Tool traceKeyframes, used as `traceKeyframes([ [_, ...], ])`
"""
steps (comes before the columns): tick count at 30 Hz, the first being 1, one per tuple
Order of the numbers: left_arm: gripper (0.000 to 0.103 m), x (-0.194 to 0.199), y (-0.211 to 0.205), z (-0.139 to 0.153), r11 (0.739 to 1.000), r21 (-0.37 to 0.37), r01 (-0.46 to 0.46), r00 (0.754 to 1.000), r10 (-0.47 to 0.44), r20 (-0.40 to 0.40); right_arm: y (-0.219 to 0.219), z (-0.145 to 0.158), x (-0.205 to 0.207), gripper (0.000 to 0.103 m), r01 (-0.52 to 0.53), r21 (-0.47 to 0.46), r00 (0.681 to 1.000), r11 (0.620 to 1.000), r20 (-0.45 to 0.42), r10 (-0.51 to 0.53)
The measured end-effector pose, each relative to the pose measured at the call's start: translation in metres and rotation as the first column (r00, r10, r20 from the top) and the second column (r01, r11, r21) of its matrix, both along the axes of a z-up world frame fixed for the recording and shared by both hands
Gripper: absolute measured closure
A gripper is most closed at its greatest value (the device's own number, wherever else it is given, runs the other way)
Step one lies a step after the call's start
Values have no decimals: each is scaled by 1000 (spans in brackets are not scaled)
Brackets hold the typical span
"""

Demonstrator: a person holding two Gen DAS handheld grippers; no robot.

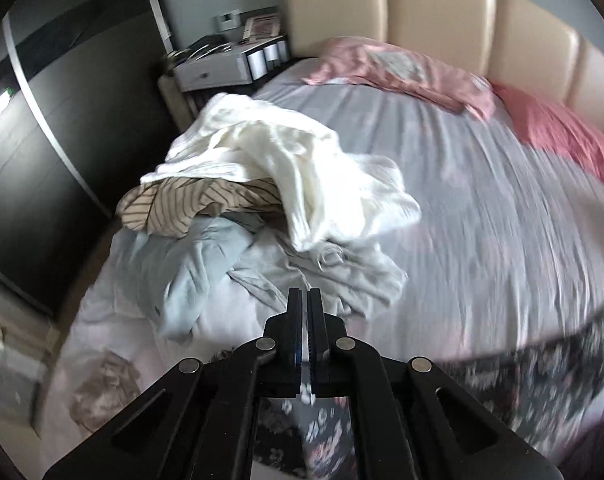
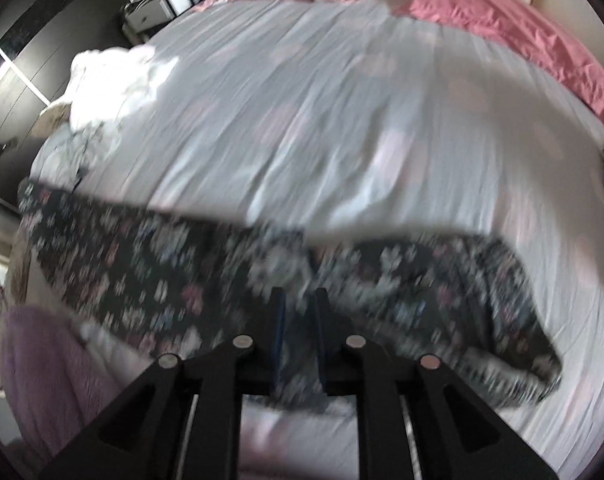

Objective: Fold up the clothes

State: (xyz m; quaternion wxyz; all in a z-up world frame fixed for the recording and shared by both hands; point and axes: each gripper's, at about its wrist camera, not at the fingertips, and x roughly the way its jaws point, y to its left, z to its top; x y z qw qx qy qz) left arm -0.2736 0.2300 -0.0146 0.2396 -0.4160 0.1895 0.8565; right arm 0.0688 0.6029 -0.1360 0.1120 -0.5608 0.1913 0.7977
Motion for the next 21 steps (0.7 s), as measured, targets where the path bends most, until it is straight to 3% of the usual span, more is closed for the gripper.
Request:
traceKeyframes([
  [5, 95, 31, -19, -8, 997, -44, 64, 998, -64, 9, 0, -7, 21, 87, -13, 15, 998, 1000, 54, 12],
  [7, 65, 43, -30, -16, 997, -47, 69, 997, -67, 41, 1, -8, 32, 81, -3, -21, 998, 1000, 57, 4],
  [9, 48, 56, -42, -24, 997, -42, 64, 997, -61, 55, -1, -8, 43, 66, 7, -46, 998, 999, 57, -5],
  [11, 47, 66, -51, -39, 998, -43, 55, 995, -51, 86, -6, -10, 50, 49, 17, -52, 998, 999, 54, -14],
  [12, 47, 71, -55, -46, 998, -44, 50, 994, -46, 101, -9, -12, 55, 47, 25, -56, 998, 998, 54, -22],
  [16, 46, 78, -67, -98, 999, -41, 13, 972, -3, 233, -16, -23, 68, 46, 61, -80, 996, 995, 62, -56],
  [19, 46, 79, -71, -129, 998, -53, -30, 958, 44, 283, -17, -26, 77, 46, 92, -110, 995, 990, 59, -86],
  [21, 46, 77, -75, -144, 997, -22, -77, 943, 80, 323, -15, -25, 81, 46, 113, -118, 993, 987, 55, -107],
])
